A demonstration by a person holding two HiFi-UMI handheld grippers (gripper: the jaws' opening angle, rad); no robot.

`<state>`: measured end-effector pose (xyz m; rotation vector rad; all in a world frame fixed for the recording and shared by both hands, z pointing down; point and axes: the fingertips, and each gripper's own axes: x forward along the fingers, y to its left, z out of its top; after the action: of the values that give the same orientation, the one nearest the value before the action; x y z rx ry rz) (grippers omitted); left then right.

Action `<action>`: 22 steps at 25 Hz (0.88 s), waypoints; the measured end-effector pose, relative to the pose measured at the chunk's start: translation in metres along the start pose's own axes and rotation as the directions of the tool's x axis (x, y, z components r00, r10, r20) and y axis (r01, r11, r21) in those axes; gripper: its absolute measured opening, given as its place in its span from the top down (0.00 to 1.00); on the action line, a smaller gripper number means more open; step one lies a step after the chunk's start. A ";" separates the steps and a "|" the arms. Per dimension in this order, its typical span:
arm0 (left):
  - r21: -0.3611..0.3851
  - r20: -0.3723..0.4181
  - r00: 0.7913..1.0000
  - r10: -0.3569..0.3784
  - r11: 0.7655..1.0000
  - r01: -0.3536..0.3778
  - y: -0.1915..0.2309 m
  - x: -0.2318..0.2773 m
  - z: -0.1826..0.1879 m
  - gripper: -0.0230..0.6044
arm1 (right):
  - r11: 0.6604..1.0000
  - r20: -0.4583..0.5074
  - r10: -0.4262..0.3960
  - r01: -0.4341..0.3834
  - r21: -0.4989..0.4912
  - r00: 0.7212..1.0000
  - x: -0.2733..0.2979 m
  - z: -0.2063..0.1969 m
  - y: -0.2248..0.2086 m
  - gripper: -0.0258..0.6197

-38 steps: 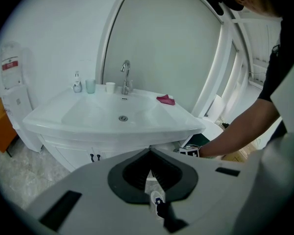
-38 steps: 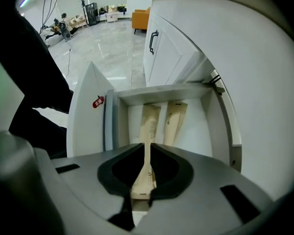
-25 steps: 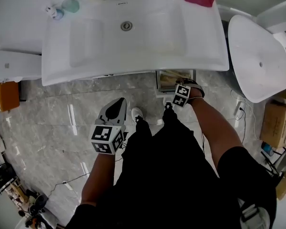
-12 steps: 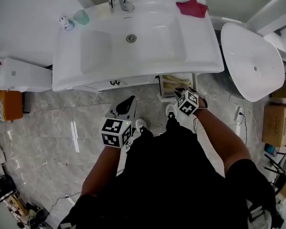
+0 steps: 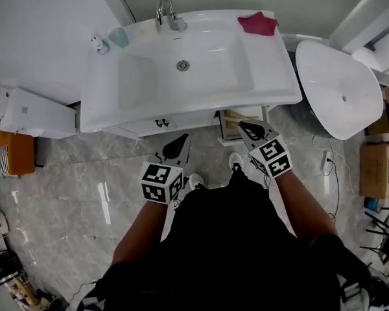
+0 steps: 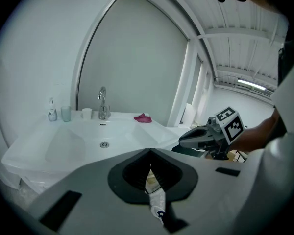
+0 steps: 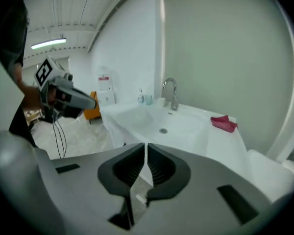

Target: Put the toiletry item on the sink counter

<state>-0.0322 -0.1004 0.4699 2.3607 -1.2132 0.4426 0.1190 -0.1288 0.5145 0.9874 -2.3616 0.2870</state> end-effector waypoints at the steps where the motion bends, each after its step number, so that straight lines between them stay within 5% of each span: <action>1: 0.005 0.006 1.000 -0.005 1.000 0.005 -0.001 -0.003 0.002 0.96 | 0.999 0.047 -0.011 0.008 0.054 0.999 -0.007 0.010 0.000 0.94; 6: 0.025 0.033 0.999 -0.032 0.999 0.031 -0.005 -0.015 0.015 0.96 | 0.941 0.239 -0.032 -0.051 0.333 0.970 -0.039 0.044 0.005 0.95; 22: 0.068 0.048 0.993 -0.111 0.992 0.107 -0.016 -0.048 0.004 0.95 | 0.929 0.286 -0.224 0.115 0.352 0.932 -0.082 0.041 0.021 0.95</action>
<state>-0.0453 -0.0617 0.4400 2.4937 -1.1009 0.3928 0.1340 -0.0819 0.4348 1.4925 -2.5447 0.4990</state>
